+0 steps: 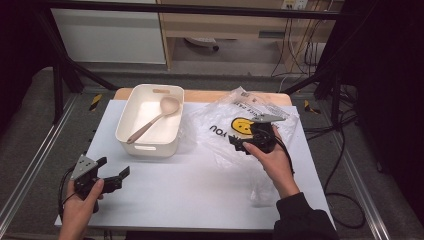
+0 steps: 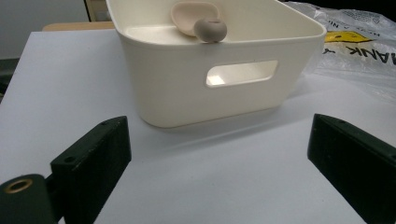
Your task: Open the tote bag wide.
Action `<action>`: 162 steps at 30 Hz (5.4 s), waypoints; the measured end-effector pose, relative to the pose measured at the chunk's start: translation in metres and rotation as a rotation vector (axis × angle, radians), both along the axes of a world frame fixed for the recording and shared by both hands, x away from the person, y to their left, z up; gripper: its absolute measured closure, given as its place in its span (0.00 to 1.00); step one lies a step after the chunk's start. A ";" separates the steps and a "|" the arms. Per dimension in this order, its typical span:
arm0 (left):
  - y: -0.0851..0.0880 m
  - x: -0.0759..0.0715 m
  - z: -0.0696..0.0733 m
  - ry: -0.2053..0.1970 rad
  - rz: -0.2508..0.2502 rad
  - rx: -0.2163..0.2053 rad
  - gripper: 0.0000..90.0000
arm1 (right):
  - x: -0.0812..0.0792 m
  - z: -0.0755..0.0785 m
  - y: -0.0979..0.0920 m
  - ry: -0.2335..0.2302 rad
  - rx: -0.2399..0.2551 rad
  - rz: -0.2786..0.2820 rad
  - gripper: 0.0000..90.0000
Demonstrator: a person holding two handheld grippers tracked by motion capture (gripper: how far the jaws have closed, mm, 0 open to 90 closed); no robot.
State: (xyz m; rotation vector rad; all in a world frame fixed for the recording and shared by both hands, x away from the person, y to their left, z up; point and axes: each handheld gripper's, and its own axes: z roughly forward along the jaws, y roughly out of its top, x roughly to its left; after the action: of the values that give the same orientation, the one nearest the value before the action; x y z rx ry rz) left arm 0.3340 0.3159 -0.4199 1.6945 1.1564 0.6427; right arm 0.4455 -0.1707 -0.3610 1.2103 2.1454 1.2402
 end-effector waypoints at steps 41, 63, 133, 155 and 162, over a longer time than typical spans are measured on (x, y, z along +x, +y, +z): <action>0.000 0.001 -0.002 0.010 0.007 0.001 0.06 | 0.022 -0.084 0.017 0.125 -0.185 0.058 0.08; 0.001 0.000 -0.003 0.013 0.010 0.000 0.06 | 0.027 -0.098 0.022 0.138 -0.215 0.062 0.07; -0.002 0.000 -0.002 0.018 -0.012 0.009 0.07 | 0.042 -0.094 0.035 0.110 -0.283 0.094 0.05; -0.003 0.000 -0.002 0.021 -0.023 0.016 0.07 | 0.064 -0.092 0.011 0.111 -0.175 -0.040 0.67; -0.003 0.000 -0.002 0.019 -0.024 0.014 0.07 | 0.066 -0.090 0.001 0.146 -0.109 -0.075 0.94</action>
State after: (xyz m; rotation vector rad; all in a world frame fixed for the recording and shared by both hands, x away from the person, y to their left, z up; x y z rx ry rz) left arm 0.3342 0.3133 -0.4217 1.7275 1.1459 0.6228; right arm 0.5119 -0.1692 -0.4511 1.3584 2.2153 1.0188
